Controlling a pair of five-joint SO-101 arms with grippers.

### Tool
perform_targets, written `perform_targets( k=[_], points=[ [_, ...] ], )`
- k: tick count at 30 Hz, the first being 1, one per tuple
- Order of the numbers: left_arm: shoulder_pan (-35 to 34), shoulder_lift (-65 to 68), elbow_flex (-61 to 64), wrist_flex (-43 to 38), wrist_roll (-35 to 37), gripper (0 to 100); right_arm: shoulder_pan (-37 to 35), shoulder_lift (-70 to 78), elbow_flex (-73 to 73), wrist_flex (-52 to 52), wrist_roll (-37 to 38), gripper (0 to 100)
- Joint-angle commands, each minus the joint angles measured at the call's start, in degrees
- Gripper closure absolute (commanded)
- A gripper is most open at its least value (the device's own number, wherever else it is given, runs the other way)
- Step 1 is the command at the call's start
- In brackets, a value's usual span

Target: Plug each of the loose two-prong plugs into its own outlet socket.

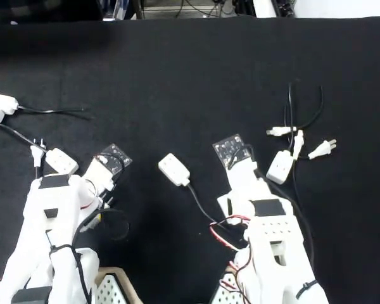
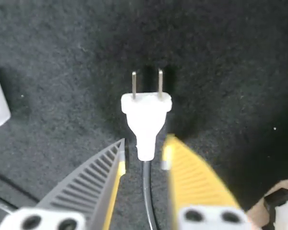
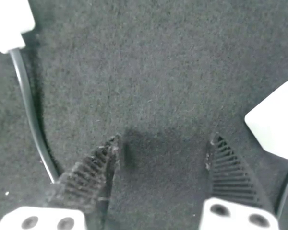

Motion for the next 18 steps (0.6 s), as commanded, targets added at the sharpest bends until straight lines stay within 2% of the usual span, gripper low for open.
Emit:
perform_targets(
  k=[1,8,15,18],
  points=[
    [0.4,-0.18,-2.33,-0.88,-0.26,96,-0.62,-0.75,-0.13,-0.79,-0.62,72.3],
    [0.57,-0.7,-3.74,-0.79,0.0,97,-0.62,-0.75,-0.13,-0.79,-0.62,72.3],
    [0.92,-0.7,-14.64,-0.44,14.59,97,-0.62,-0.75,-0.13,-0.79,-0.62,72.3],
    [0.75,-0.7,-15.16,1.23,15.74,97,-0.62,-0.75,-0.13,-0.7,-0.62,72.3]
  ],
)
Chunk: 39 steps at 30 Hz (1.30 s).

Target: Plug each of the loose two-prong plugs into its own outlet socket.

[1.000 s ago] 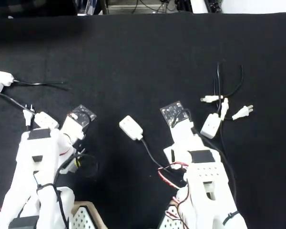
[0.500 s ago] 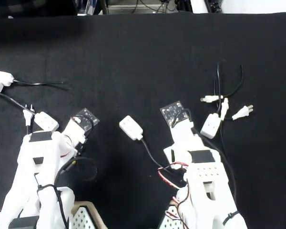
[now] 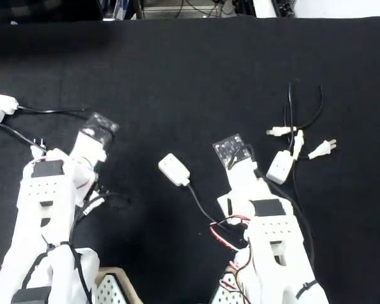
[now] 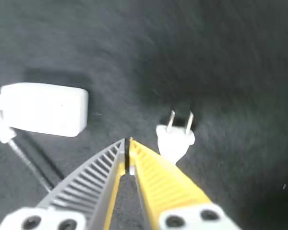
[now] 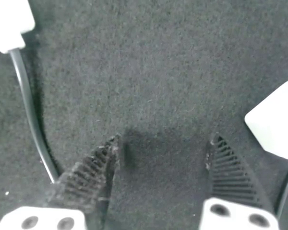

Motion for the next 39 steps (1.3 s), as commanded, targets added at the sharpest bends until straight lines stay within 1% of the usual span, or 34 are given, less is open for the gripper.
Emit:
perform_targets(
  k=[1,3,5,7,9,12,17,19,22,24,25,30,33,37,39],
  points=[
    [0.48,-0.7,-3.91,2.37,2.64,96,-0.62,-0.75,-0.13,-0.7,-0.62,72.3],
    [0.48,-0.7,-2.59,5.98,1.76,93,-0.62,-0.75,-0.13,-0.7,-0.62,72.3],
    [0.57,-0.7,-0.92,7.82,0.88,86,-0.62,-0.75,-0.13,-0.7,-0.62,72.3],
    [0.13,-0.7,0.75,7.47,0.7,79,-0.62,-0.75,-0.13,-0.7,-0.62,72.3],
    [0.04,-0.62,2.51,6.07,0.7,74,-0.62,-0.75,-0.13,-0.7,-0.62,72.3],
    [0.4,-0.26,5.49,2.2,0.7,74,-0.62,-0.75,-0.13,-0.7,-0.62,72.3],
    [0.04,-0.09,10.68,-6.68,0.53,74,-0.62,-0.75,-0.13,-0.7,-0.62,72.3],
    [0.22,-0.09,11.82,-8.44,-0.97,74,-0.62,-0.75,-0.13,-0.7,-0.62,72.3],
    [0.48,-0.09,11.65,-8.97,-1.49,74,-0.62,-0.75,-0.13,-0.7,-0.62,72.3],
    [0.57,0.0,11.65,-9.05,-1.49,74,-0.62,-0.75,-0.13,-0.7,-0.62,72.3],
    [0.66,0.26,11.65,-9.05,-1.49,77,-0.62,-0.75,-0.13,-0.7,-0.62,72.3],
    [1.98,5.36,9.63,-9.05,-1.67,97,-0.62,-0.75,-0.13,-0.62,-0.62,72.3],
    [1.98,9.49,7.6,-8.7,-1.49,96,-0.62,-0.75,-0.13,-0.62,-0.62,72.3],
    [1.98,13.01,5.41,-8.53,-1.41,97,-0.62,-0.75,-0.04,-0.53,-0.62,72.3],
    [2.15,13.27,4.79,-8.53,-0.09,97,-0.62,-0.75,-0.04,-0.53,-0.62,72.3]
  ],
)
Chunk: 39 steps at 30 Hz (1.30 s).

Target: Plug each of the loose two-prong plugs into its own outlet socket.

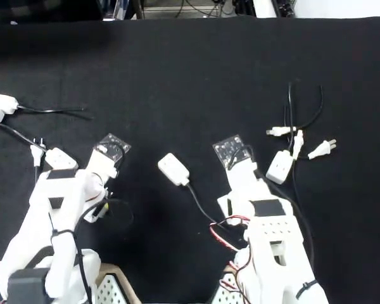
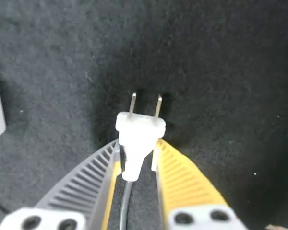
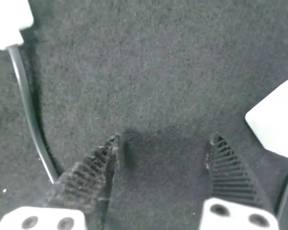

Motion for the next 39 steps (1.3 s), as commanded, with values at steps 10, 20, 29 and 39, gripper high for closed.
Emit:
perform_targets(
  k=[10,20,29,39],
  points=[
    [0.66,-11.6,-11.82,-0.53,19.6,97,-0.62,-0.75,-0.4,-0.7,-0.62,72.3],
    [22.46,-23.47,-9.63,-2.37,37.63,97,-0.09,-0.75,-0.84,-0.62,-0.62,72.3],
    [28.62,-13.71,-9.1,-23.82,50.2,97,13.71,-0.75,-5.85,-0.53,-5.27,72.3],
    [31.34,5.1,-24.57,-21.01,53.27,97,4.4,-0.75,-6.46,0.35,-10.99,98.3]
  ],
)
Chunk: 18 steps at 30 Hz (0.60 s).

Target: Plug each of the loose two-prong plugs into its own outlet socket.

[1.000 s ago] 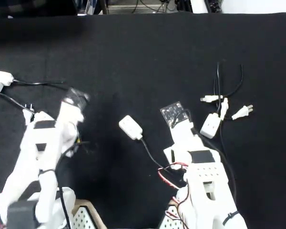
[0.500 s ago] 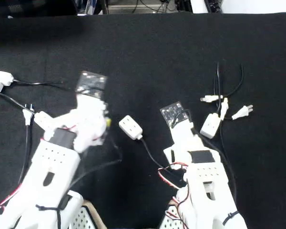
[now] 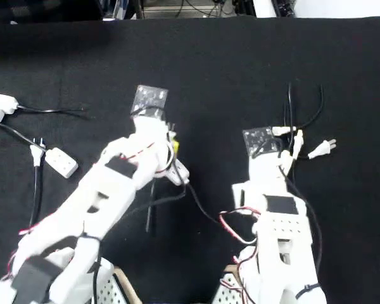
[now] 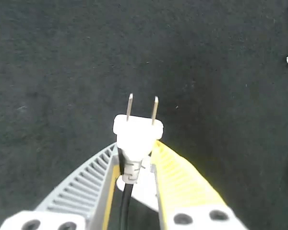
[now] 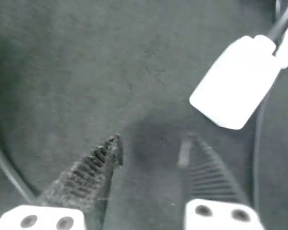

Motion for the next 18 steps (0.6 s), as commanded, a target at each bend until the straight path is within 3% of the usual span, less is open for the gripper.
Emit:
perform_targets(
  k=[1,7,12,15,18],
  points=[
    [0.4,5.71,-12.0,7.12,3.34,97,-3.96,-0.75,-2.86,-0.18,-0.97,98.5],
    [0.13,7.03,-17.45,21.89,6.42,97,-3.69,-0.75,-1.45,-2.02,-1.14,98.4],
    [-5.32,6.59,-17.98,40.0,-3.78,97,-1.05,-0.75,-0.04,-4.31,-0.79,98.4],
    [-12.18,6.68,-12.79,41.23,-9.58,97,-1.23,-0.75,-0.04,-4.4,-0.7,98.4],
    [-17.63,6.68,-5.58,37.27,-16.88,97,-1.23,-0.57,0.04,-4.48,-0.7,98.4]
  ],
)
